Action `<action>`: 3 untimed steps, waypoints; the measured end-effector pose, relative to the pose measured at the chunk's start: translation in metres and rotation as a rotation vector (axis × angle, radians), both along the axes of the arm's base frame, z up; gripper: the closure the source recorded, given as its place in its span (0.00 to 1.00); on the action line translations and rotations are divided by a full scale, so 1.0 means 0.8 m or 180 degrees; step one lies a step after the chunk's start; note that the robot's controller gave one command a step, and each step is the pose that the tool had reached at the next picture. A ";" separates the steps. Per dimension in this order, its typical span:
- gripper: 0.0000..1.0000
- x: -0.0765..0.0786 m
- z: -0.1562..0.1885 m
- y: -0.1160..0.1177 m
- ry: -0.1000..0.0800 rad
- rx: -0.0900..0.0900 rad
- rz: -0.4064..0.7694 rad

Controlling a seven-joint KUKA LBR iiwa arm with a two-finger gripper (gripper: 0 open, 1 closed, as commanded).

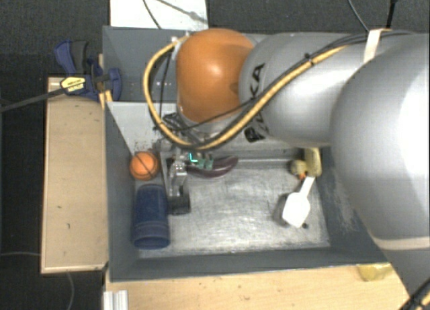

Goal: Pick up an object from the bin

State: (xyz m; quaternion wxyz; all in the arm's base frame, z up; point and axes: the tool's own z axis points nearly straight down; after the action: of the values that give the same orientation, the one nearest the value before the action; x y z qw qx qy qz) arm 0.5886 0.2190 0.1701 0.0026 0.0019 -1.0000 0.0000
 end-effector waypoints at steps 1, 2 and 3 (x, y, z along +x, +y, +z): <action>0.00 0.003 0.006 -0.001 -0.0026 0.0005 -0.0013; 0.00 -0.045 -0.065 -0.029 -0.0044 0.0013 -0.0027; 0.00 -0.055 -0.079 -0.032 -0.0052 0.0006 0.0369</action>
Offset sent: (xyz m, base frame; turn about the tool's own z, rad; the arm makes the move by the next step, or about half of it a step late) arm -0.0676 -0.0415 -0.1001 0.0092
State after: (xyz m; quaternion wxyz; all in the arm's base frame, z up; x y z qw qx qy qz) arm 0.5445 0.1935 0.1067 -0.0055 0.0599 -0.9982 -0.0007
